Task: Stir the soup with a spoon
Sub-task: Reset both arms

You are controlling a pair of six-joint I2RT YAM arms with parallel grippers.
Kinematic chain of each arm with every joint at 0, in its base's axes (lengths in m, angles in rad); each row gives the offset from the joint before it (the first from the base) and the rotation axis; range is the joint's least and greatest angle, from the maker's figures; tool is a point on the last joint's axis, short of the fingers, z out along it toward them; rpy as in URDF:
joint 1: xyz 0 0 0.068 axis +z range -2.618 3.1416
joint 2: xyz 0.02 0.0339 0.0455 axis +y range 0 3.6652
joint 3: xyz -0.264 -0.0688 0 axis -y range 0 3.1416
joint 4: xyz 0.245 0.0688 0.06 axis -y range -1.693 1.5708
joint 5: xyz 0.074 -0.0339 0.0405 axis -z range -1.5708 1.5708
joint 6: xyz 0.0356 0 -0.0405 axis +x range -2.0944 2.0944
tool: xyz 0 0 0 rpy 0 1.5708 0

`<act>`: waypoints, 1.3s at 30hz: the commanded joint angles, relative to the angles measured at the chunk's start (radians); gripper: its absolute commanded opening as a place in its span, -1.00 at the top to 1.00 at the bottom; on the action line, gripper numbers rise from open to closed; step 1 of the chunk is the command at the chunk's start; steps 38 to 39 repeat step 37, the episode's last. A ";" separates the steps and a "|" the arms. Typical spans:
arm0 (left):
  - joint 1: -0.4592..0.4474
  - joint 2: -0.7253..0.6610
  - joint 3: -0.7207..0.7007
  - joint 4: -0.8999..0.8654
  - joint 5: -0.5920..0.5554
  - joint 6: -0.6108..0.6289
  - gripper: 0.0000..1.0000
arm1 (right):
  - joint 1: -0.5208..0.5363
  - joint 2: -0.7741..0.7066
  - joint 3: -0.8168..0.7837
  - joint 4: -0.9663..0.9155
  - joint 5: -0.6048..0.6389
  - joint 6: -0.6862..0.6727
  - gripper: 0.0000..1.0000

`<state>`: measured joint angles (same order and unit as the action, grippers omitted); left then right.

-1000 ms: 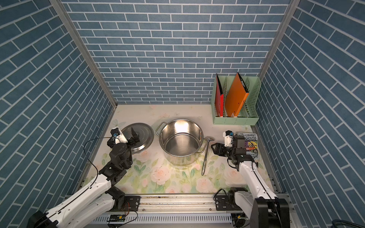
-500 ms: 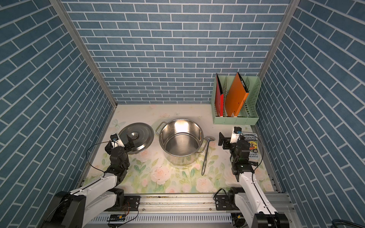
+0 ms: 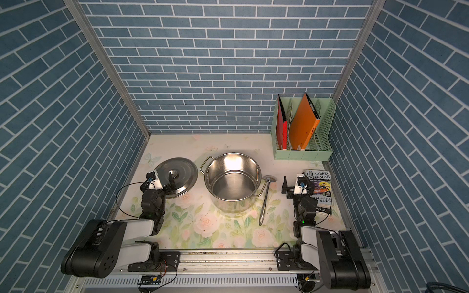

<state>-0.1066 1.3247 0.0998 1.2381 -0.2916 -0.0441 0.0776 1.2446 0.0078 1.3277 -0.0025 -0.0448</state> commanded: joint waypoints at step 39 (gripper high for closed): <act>0.047 0.188 0.099 0.065 0.042 -0.003 -1.00 | -0.033 0.288 0.210 -0.042 0.018 0.005 -1.00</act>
